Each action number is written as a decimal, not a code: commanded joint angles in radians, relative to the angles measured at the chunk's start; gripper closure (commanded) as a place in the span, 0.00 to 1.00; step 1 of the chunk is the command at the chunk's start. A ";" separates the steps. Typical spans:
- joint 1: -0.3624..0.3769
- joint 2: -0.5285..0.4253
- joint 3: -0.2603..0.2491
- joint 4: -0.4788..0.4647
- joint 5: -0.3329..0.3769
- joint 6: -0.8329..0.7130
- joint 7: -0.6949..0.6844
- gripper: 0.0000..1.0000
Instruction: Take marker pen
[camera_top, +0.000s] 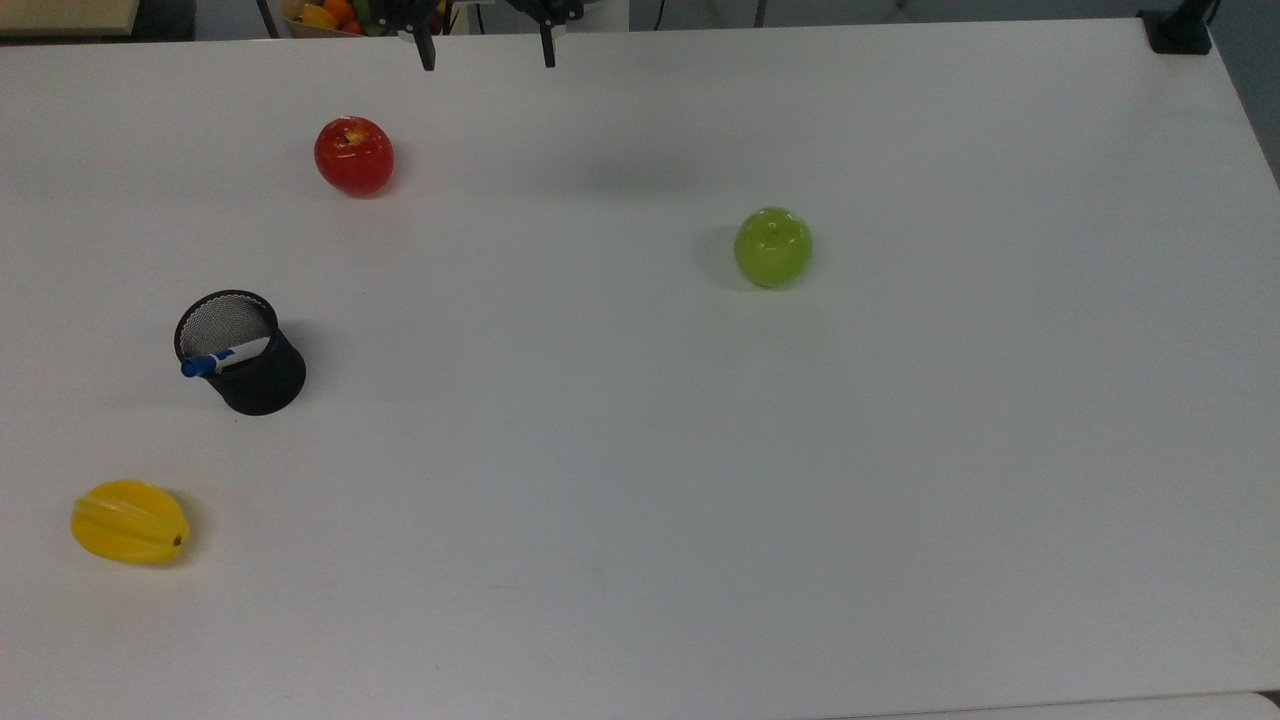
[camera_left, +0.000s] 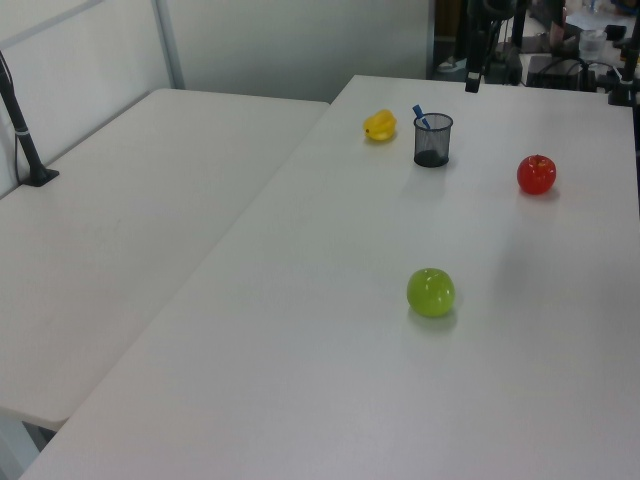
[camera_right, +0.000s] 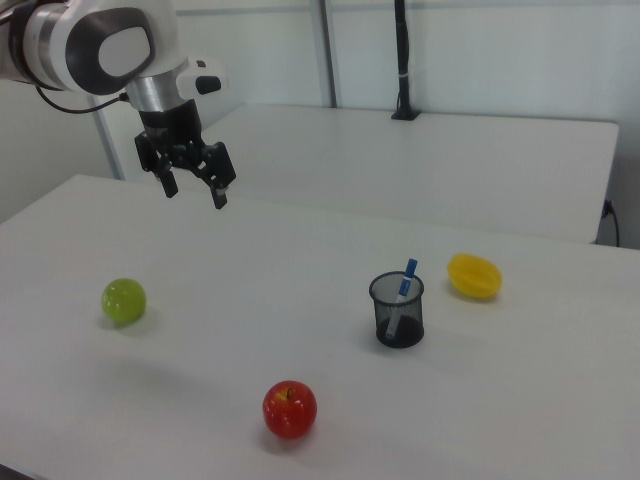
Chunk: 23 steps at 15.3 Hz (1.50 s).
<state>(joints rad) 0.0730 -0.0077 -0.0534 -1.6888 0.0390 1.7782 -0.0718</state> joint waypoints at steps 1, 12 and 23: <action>0.022 -0.020 -0.020 -0.022 0.009 0.009 -0.011 0.00; 0.013 -0.021 -0.020 -0.015 -0.005 0.015 -0.012 0.00; -0.022 -0.002 -0.088 -0.008 -0.068 0.243 -0.006 0.00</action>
<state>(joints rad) 0.0480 -0.0106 -0.0943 -1.6846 -0.0038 1.9430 -0.0716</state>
